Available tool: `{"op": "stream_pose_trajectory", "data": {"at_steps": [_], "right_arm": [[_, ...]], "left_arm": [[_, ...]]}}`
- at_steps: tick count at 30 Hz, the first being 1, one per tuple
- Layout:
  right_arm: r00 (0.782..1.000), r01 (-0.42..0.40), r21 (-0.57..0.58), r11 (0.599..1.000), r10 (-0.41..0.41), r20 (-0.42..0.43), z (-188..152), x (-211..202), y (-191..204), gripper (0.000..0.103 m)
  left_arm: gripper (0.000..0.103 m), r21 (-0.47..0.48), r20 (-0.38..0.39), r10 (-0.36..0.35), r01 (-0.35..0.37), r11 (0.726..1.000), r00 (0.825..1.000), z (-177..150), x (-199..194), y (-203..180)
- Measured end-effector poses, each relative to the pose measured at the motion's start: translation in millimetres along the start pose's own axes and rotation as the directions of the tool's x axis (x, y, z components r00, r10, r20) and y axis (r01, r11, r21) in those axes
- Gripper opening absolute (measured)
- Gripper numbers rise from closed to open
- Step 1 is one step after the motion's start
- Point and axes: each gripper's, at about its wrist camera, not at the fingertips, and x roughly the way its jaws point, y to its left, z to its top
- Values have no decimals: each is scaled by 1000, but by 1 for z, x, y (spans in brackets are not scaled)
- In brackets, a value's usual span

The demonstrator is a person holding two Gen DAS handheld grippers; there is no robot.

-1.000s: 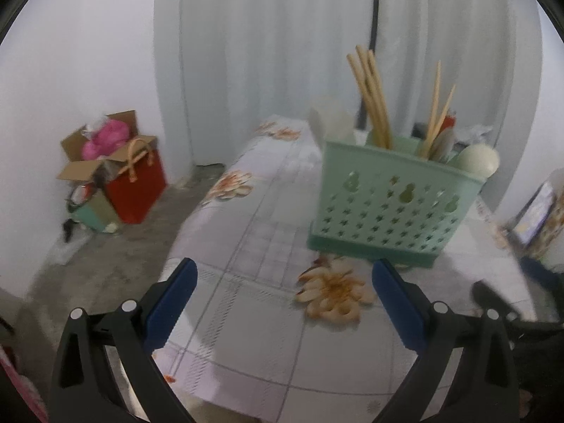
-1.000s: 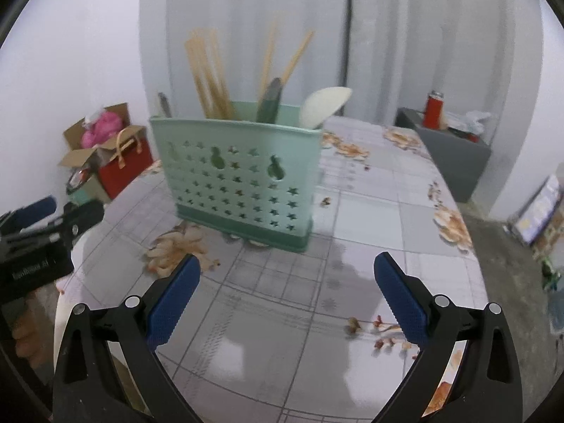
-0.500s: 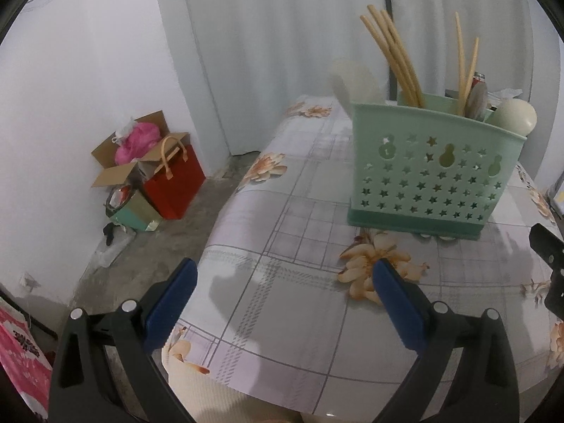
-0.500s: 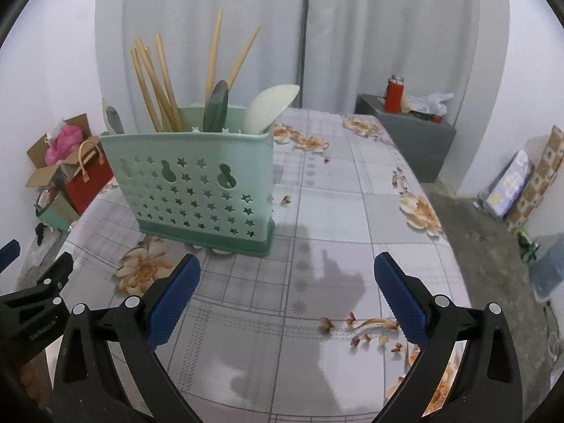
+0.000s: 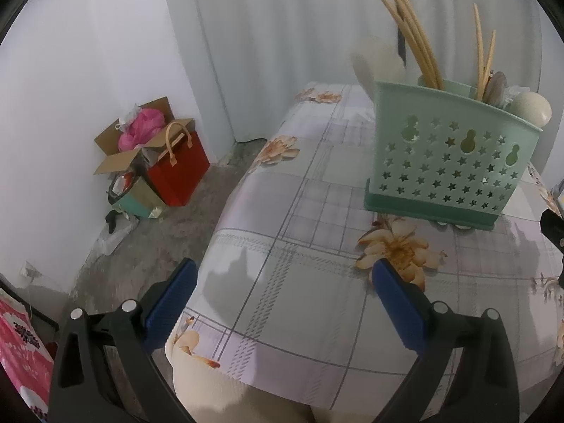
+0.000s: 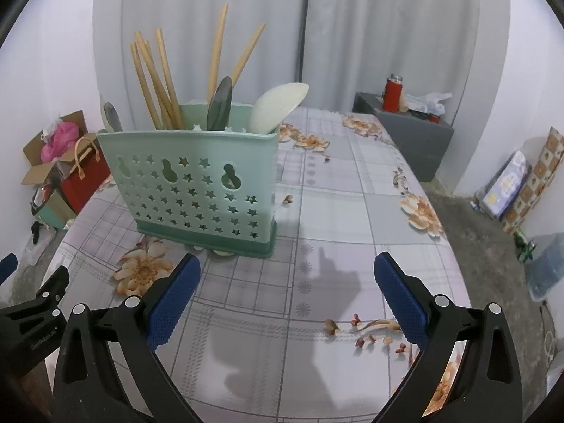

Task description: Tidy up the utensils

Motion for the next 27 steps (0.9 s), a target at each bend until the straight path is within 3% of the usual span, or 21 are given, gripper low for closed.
{"op": "stream_pose_trajectory", "data": {"at_steps": [27], "right_arm": [[1000, 6, 3, 1000, -6, 2, 0, 0, -1, 95]], "left_arm": [[97, -62, -9, 17, -18, 998, 1000, -3, 2, 13]]}}
